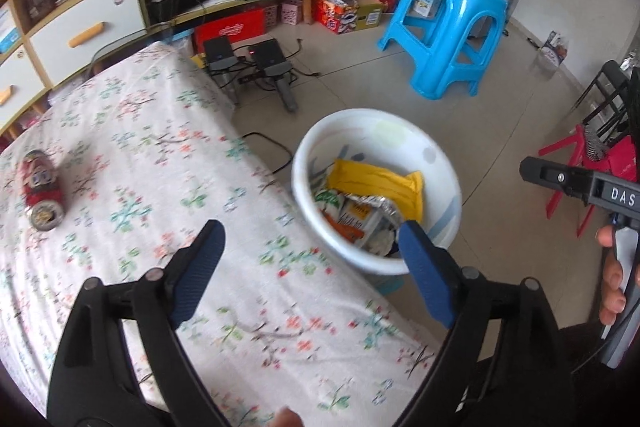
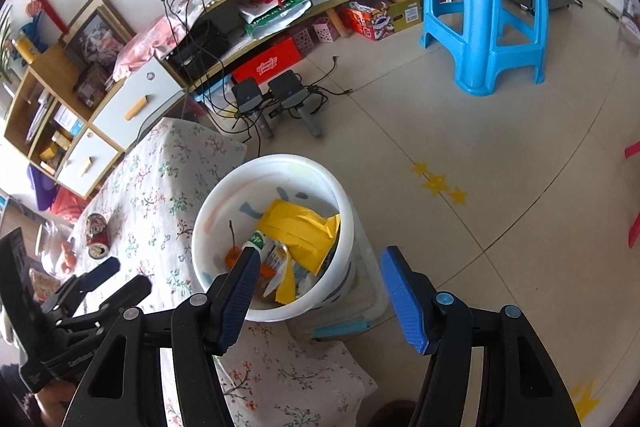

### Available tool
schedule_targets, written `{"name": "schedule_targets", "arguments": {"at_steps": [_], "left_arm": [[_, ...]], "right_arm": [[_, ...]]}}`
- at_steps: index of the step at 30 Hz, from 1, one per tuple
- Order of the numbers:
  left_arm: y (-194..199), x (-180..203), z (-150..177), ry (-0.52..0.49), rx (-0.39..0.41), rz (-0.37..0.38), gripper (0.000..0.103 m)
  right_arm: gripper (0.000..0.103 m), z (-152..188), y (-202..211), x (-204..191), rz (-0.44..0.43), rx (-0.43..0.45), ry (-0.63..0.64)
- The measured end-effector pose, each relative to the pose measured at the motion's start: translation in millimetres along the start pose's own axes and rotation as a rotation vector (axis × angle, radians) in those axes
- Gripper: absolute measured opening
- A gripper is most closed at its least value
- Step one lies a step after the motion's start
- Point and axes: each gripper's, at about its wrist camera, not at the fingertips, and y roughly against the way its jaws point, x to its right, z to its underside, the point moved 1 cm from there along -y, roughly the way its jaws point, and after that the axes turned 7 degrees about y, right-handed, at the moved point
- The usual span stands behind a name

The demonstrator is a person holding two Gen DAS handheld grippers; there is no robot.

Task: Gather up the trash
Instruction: 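Move the left tool to the crumpled white tissue and grasp it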

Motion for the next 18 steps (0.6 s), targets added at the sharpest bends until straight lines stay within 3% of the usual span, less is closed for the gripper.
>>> {"name": "schedule_targets", "arguments": {"at_steps": [4,6,8,18], "left_arm": [[15,-15,8,0.017,0.021,-0.03,0.099],[24,-24,13,0.018,0.038,-0.058,0.102],[33,-37,19,0.023,0.039,-0.087,0.102],[59,-92,70,0.109,0.007,-0.111,0.102]], "right_arm": [[0.07,2,1,-15,0.003,0.011,0.054],[0.083,4,0,-24,0.017,0.009,0.09],[0.089,6,-3,-30,0.03,0.002,0.119],[0.09,27,-13,-70,0.027,-0.034,0.234]]}}
